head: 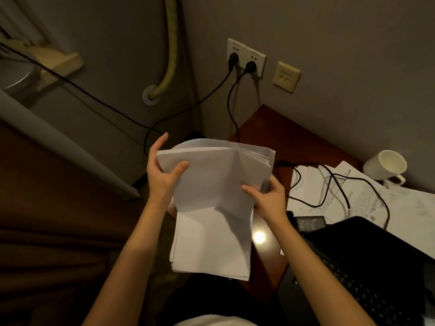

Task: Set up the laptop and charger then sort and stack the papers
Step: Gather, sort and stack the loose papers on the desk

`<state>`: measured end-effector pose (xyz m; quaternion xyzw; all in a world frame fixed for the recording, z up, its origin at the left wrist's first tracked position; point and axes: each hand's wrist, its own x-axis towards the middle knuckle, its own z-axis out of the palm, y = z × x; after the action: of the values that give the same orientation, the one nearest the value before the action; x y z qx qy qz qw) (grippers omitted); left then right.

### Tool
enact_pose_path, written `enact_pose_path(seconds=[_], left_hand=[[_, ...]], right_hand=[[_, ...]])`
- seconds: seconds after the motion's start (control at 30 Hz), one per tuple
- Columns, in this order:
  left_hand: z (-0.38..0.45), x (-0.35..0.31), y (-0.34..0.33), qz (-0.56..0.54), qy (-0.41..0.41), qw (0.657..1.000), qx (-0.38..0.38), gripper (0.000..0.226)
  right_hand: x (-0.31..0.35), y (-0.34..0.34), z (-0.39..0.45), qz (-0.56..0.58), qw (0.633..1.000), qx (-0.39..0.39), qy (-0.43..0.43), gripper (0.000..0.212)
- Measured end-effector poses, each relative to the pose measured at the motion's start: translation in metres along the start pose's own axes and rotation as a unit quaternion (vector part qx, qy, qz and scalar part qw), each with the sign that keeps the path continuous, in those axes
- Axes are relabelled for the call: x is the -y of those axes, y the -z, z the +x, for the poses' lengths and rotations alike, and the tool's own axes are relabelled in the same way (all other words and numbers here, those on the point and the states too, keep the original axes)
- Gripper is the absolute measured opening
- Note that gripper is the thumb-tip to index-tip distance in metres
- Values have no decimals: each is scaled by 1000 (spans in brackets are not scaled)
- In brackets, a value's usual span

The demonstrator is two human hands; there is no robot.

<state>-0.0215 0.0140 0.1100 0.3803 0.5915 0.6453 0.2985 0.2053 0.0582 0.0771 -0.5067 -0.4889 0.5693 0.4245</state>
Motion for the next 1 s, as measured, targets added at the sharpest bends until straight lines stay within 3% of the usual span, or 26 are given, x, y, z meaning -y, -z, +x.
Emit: enact_pose_path(seconds=[0.1,0.27,0.37,0.43,0.5,0.57,0.63,0.77,1.0], left_hand=[[-2,8,0,-4,47,999,5,55],[-7,21,0,2,134,991,-6,38],[-5,29,13,-1,169,985,46,58],[-6,35,17,19,215,973,76,59],[-9,43,18,35,252,960,119,57],[-12,51,20,39,275,949,151,78],[-15,58,23,32,292,947,133,79],[-22,78,22,55,339,937,59,51],[-38,112,7,135,361,922,41,42]], right_hand=[[-6,-6,0,-2,1000,-2,-24,31],[-9,-7,-3,27,998,2,-63,21],[-10,-4,-3,29,996,20,-81,13],[-14,-4,-2,20,995,31,-94,11],[-21,-5,-1,0,993,42,-110,17],[-27,-9,0,-17,991,46,-123,26],[-31,-11,2,-18,991,38,-129,29],[-45,-13,2,-46,986,21,-156,34],[-100,-13,-22,-155,950,-37,-268,35]])
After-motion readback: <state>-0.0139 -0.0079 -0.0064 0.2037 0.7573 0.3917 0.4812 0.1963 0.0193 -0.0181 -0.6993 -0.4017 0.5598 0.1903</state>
